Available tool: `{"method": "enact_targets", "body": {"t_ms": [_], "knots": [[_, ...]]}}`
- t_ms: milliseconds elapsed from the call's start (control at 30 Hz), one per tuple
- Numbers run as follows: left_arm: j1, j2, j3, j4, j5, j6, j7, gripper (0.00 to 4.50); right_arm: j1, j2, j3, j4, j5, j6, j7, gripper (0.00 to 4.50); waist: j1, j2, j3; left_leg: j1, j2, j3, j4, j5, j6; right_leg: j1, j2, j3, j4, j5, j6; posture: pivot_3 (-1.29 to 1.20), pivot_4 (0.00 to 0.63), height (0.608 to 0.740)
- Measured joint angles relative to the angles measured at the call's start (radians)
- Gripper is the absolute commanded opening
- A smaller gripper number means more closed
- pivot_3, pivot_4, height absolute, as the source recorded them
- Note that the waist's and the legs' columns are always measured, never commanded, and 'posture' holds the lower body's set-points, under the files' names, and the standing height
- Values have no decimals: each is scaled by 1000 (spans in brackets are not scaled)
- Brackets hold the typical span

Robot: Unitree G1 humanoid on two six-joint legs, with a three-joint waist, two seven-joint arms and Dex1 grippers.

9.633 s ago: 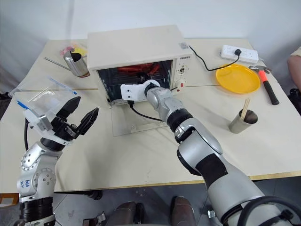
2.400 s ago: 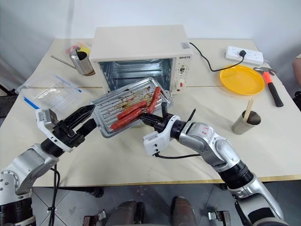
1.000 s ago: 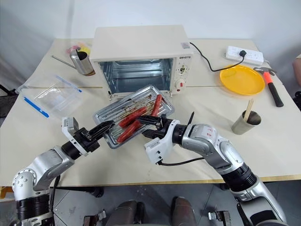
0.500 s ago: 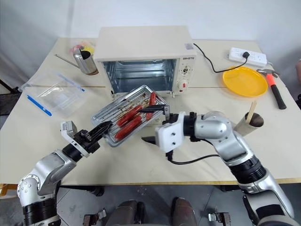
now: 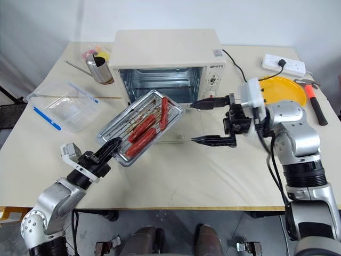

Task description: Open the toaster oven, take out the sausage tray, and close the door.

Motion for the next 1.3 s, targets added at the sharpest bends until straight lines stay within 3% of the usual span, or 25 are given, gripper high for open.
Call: {"method": "enact_targets", "body": {"t_ms": [267,733,1000,1100,1300], "knots": [[249,-128,-10,-219,-1,-202,0,0,-2,-15,-59,179,77,-16,39,4479,0,1,0,0,0,1,0,0,0,1,-3,2,-4,0,0,0,150,740],[528,-169,-114,-380,-1,-451,-98,0,35,-55,30,281,78,-62,43,4479,-17,1,1,0,-1,10,1,-9,9,1,-4,3,-11,0,0,0,150,740],[580,-172,-47,-395,-1,-536,-164,0,-73,-65,164,424,-174,-13,40,4479,-21,1,1,-1,-2,13,3,-13,12,2,-4,2,-16,0,0,0,150,740],[580,-174,-23,-393,-2,-550,-173,0,-87,-50,175,472,-223,-13,40,3903,-22,1,1,-1,-2,13,3,-13,13,2,-4,2,-17,0,0,0,150,740],[580,-199,-3,-378,-2,-567,-180,0,-99,-4,149,525,-245,-66,44,1860,-29,1,1,0,-2,15,3,-13,13,3,-4,2,-16,0,0,0,150,740]]}}
